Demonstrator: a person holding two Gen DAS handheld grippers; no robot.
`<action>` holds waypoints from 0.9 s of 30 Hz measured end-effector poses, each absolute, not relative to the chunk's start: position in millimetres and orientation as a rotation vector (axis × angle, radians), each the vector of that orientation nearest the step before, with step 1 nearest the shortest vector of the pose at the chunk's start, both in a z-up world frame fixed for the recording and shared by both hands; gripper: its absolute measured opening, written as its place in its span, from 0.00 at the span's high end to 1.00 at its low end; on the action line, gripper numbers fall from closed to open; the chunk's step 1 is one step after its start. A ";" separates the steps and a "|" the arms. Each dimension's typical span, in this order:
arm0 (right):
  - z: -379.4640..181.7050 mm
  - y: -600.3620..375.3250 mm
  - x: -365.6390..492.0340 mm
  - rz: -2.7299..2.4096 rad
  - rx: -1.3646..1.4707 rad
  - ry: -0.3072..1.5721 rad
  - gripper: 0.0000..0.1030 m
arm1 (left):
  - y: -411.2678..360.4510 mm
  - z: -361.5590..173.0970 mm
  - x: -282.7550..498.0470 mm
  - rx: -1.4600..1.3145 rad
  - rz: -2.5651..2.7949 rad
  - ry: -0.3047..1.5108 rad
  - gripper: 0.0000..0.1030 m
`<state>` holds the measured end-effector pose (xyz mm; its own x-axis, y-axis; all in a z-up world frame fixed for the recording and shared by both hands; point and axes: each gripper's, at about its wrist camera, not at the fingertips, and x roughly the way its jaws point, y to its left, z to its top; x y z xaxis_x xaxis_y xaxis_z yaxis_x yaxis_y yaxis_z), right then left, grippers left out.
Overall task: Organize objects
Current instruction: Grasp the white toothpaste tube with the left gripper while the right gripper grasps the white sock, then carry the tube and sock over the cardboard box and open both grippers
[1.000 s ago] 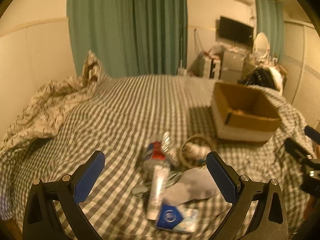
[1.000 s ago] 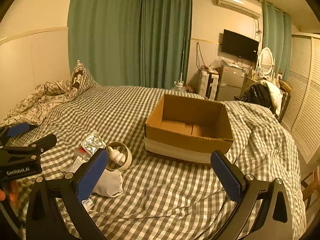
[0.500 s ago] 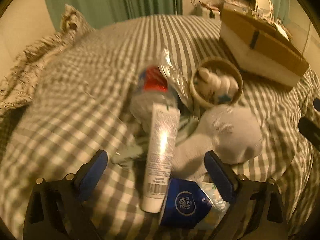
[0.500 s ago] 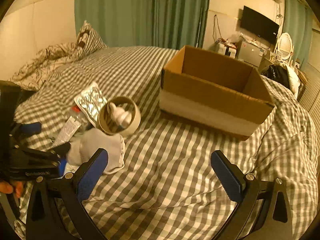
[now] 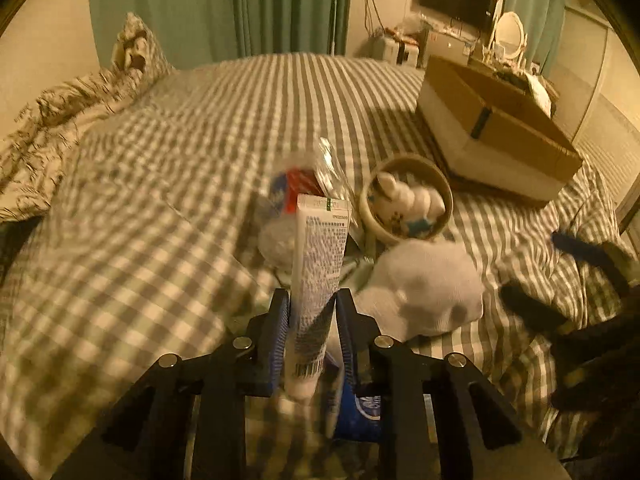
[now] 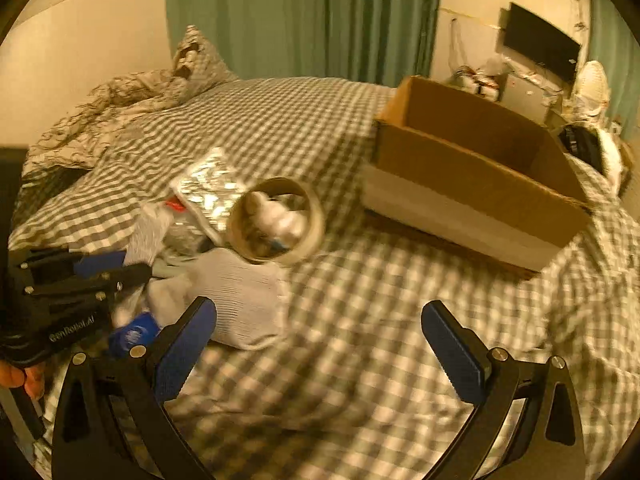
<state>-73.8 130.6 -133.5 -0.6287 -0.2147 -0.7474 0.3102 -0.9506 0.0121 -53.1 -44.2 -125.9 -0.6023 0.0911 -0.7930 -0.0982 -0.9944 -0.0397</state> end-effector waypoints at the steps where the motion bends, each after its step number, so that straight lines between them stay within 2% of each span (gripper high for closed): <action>1: -138.5 123.6 -77.2 -2.561 1.180 0.160 0.00 | -48.0 -123.3 -54.2 -1.339 2.731 0.009 0.80; 2: -143.2 117.8 -79.9 -2.538 1.191 0.155 0.00 | -49.7 -120.9 -52.9 -1.334 2.739 0.010 0.82; 9: -182.4 82.0 -102.5 -2.439 1.291 0.213 0.02 | -60.6 -126.3 -55.9 -1.343 2.730 0.002 0.83; 11: -187.2 80.1 -103.1 -2.405 1.297 0.186 0.18 | -60.4 -127.3 -55.3 -1.344 2.729 0.003 0.83; 13: -187.3 80.3 -100.7 -2.385 1.283 0.158 0.28 | -59.5 -127.3 -54.7 -1.337 2.731 0.006 0.83; 17: -174.0 83.9 -87.5 -2.412 1.204 0.152 0.43 | -52.8 -121.3 -51.1 -1.310 2.745 0.035 0.83; 20: -156.0 93.0 -75.6 -2.441 1.146 0.134 0.48 | -45.9 -109.5 -47.9 -1.278 2.753 0.046 0.83; 27: -81.2 138.1 -51.4 -2.612 0.931 0.142 0.51 | -6.5 -50.5 -45.9 -1.091 2.743 0.088 0.83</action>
<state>-51.4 138.1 -81.2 -0.7167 -0.3022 -0.6285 0.3685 -0.9292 0.0265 -45.9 -6.5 -50.5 -0.7118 0.1523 -0.6857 -0.1961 -0.9805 -0.0143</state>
